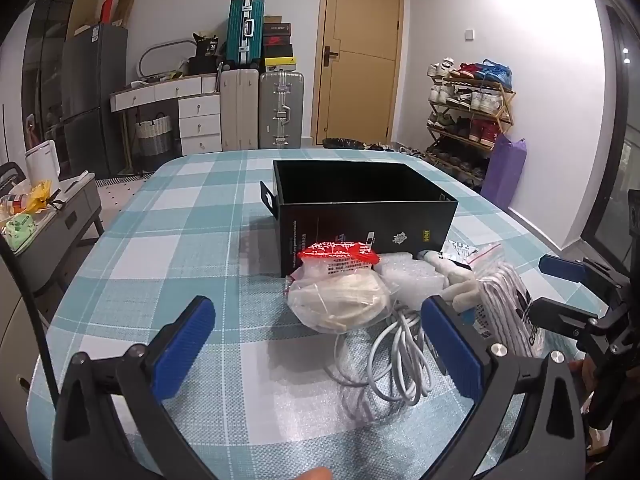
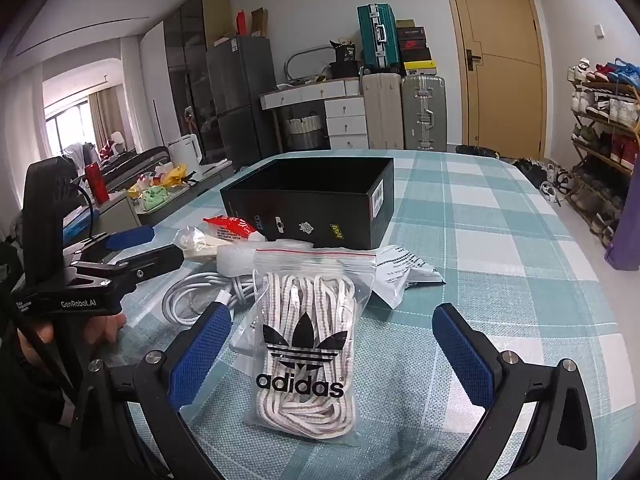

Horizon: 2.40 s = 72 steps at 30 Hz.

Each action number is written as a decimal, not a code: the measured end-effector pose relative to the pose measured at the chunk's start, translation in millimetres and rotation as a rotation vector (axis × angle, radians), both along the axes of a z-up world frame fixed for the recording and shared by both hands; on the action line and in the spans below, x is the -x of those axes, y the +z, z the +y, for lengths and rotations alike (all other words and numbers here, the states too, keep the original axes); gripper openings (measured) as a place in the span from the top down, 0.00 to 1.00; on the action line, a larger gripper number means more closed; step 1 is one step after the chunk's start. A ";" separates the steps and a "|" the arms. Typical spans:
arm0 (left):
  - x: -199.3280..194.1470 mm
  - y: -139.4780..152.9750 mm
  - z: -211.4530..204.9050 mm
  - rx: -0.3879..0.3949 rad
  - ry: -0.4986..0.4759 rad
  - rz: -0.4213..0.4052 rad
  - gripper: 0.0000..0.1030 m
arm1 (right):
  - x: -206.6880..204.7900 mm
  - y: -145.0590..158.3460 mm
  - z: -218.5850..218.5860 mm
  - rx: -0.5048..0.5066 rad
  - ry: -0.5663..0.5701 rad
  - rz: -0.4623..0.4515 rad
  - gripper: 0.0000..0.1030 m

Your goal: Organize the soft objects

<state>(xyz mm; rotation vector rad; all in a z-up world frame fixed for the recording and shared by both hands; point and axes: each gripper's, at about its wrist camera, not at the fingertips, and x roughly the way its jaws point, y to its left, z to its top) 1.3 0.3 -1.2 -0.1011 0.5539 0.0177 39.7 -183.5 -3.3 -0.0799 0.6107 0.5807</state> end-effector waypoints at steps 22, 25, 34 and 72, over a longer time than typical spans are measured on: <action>5.0 4.7 3.4 -0.008 0.015 -0.028 0.00 | -0.5 -5.8 2.4 0.004 0.011 -0.004 0.00; 6.4 5.3 4.1 -0.001 0.018 -0.038 0.00 | -0.3 -5.8 2.7 0.006 0.014 -0.003 0.00; 6.7 6.6 4.0 -0.006 0.022 -0.051 0.00 | -0.5 -5.4 2.8 0.004 0.015 -0.002 0.00; 7.1 5.9 4.6 -0.013 0.025 -0.049 0.00 | 2.4 -5.6 4.4 0.002 0.023 0.000 0.00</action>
